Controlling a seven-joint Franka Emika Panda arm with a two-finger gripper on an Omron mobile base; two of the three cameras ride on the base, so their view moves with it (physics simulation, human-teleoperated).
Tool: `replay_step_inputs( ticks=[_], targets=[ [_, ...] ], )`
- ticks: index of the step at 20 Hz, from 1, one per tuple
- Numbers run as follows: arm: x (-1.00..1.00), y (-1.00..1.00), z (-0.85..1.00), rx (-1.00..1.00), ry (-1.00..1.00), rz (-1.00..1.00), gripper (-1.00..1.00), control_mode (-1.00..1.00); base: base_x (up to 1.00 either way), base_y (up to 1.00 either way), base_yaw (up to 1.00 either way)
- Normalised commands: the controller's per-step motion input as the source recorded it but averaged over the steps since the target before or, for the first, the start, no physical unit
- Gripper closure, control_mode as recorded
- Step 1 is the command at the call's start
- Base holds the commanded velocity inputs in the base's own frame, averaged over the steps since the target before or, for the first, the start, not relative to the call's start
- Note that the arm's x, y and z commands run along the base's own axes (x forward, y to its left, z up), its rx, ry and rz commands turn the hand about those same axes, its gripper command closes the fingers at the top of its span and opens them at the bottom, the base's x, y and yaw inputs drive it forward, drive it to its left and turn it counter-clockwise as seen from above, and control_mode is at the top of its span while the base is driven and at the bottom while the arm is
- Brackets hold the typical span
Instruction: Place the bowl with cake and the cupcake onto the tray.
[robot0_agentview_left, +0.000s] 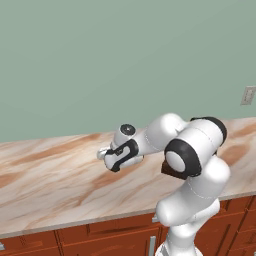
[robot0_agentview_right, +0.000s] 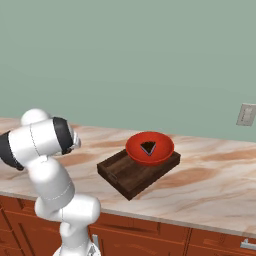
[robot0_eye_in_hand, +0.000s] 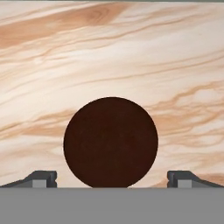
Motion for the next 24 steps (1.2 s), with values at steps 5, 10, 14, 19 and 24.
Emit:
replay_step_inputs(
  ticks=[5, 10, 14, 19, 24],
  targets=[
    [0.12, 0.0, -0.06, 0.0, 0.0, 0.0, -1.0, -1.0, 0.0, 0.0, 0.0],
    [0.1, 0.02, -0.09, 0.0, 0.0, 0.0, -1.0, -1.0, 0.0, 0.0, 0.0],
    [0.09, 0.05, -0.08, 0.0, 0.0, 0.0, -1.0, -1.0, 0.0, 0.0, 0.0],
    [0.0, 0.04, -0.04, 0.0, 0.0, 0.0, 1.0, -1.0, 0.0, 0.0, 0.0],
    [0.0, 0.0, 0.0, 0.0, 0.0, 0.0, 1.0, -1.0, 0.0, 0.0, 0.0]
  ],
)
